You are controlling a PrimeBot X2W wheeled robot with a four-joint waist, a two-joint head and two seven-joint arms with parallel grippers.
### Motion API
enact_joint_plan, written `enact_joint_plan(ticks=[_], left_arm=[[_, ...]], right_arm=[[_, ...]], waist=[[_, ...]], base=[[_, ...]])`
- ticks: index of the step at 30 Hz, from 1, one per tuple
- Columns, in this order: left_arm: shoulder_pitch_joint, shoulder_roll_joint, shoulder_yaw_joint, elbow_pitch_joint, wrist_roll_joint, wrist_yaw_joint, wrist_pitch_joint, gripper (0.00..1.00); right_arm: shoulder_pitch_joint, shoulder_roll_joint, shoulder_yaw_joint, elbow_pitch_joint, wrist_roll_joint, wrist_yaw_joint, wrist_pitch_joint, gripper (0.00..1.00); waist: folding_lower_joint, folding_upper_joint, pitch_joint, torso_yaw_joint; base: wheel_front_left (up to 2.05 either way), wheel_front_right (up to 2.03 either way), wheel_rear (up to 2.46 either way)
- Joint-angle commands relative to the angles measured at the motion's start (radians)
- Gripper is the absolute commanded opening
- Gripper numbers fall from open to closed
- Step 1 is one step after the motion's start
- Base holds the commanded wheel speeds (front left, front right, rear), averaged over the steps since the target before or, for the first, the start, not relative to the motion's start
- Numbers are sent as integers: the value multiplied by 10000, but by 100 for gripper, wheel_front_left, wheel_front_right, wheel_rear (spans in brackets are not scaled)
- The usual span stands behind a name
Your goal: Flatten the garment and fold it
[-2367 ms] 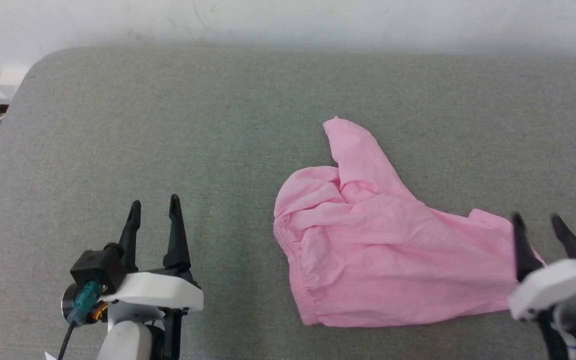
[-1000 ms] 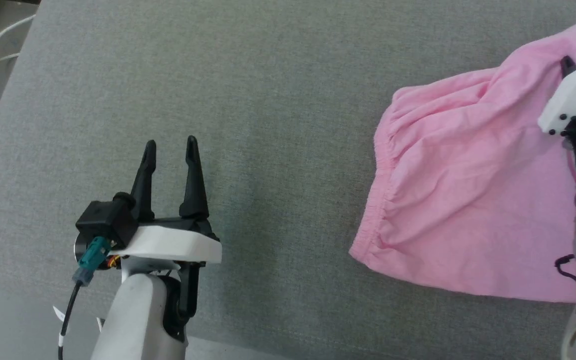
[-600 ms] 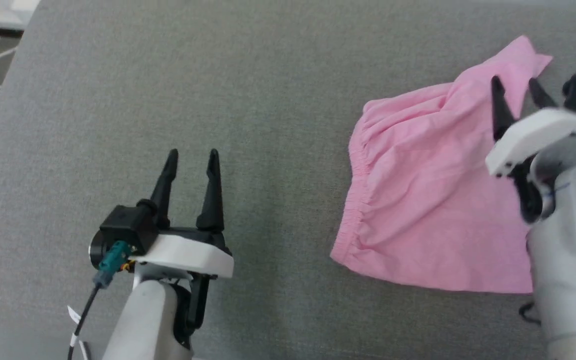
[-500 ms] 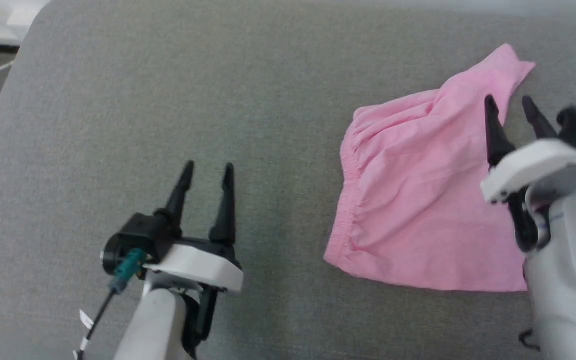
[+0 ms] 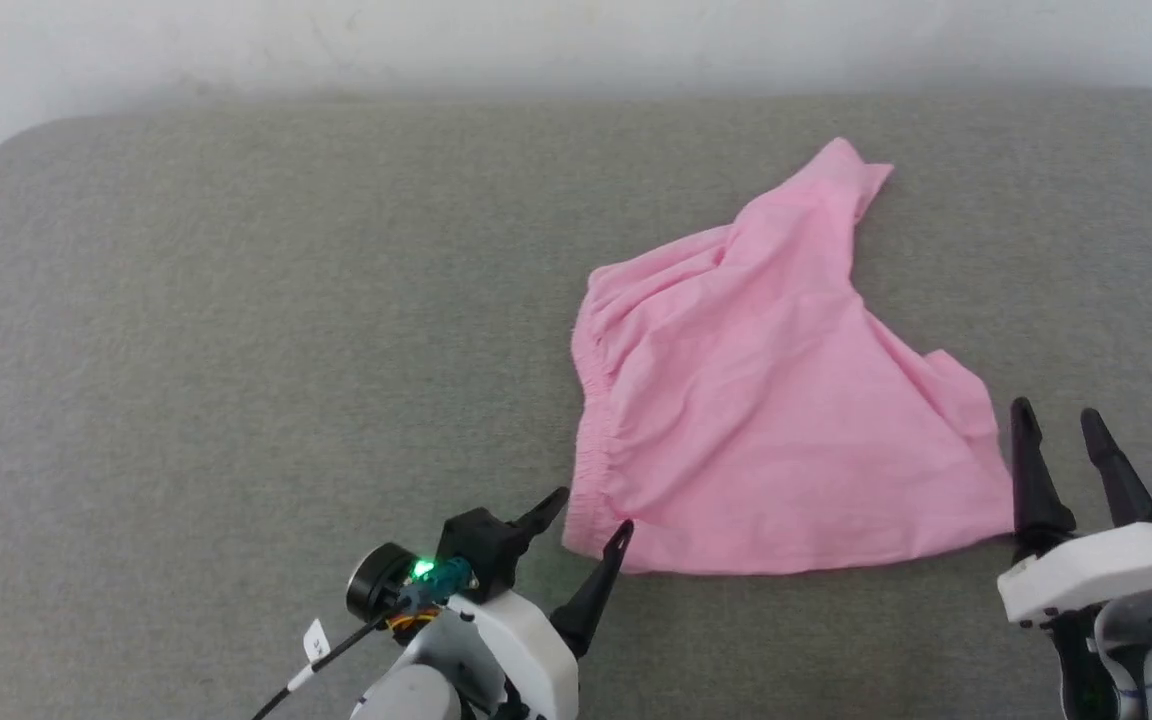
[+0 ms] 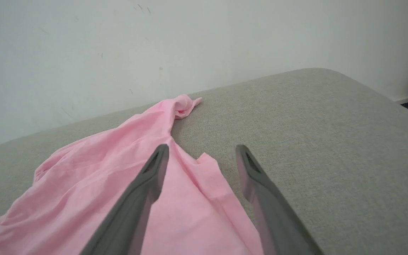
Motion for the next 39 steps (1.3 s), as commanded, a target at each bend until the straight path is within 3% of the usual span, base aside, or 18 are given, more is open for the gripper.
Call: enact_joint_plan(ticks=[1,5,15,18,19,20,21,27,39], left_arm=[[50,84,-52,87,-117,-62,151,100],[-74,80,-11,447,-233,139,743,100],[-256,-2,222,1158,-429,1122,2503,100],[-268,36,204,1119,-495,1146,2769,96],[-275,39,209,1082,-522,1145,2790,46],[-273,43,194,1057,-546,1133,2841,10],[-268,48,176,1033,-572,1114,2894,0],[-208,91,205,858,-692,1162,2993,0],[-214,147,179,523,-794,1179,2754,0]], right_arm=[[170,29,40,-156,232,-9,51,100],[403,34,220,-318,553,-9,52,100],[451,36,479,-235,705,-9,-79,100],[408,36,520,-160,843,-9,-131,100],[399,36,533,-131,867,-9,-134,100],[397,36,538,-91,860,-9,-118,100],[398,36,538,-48,832,-9,-81,100],[412,37,171,409,382,-9,545,100],[-339,37,-717,1861,-625,-9,3939,100]], waist=[[3,0,-147,-454],[3,0,-40,-696],[3,0,332,-1027],[3,0,411,-1047],[3,0,430,-1041],[3,0,443,-1027],[3,0,452,-1008],[3,0,475,-872],[3,0,660,-493]], base=[[0,0,0],[0,0,0],[0,0,0],[0,0,0],[0,0,0],[0,0,0],[0,0,0],[0,0,0],[0,0,0]])
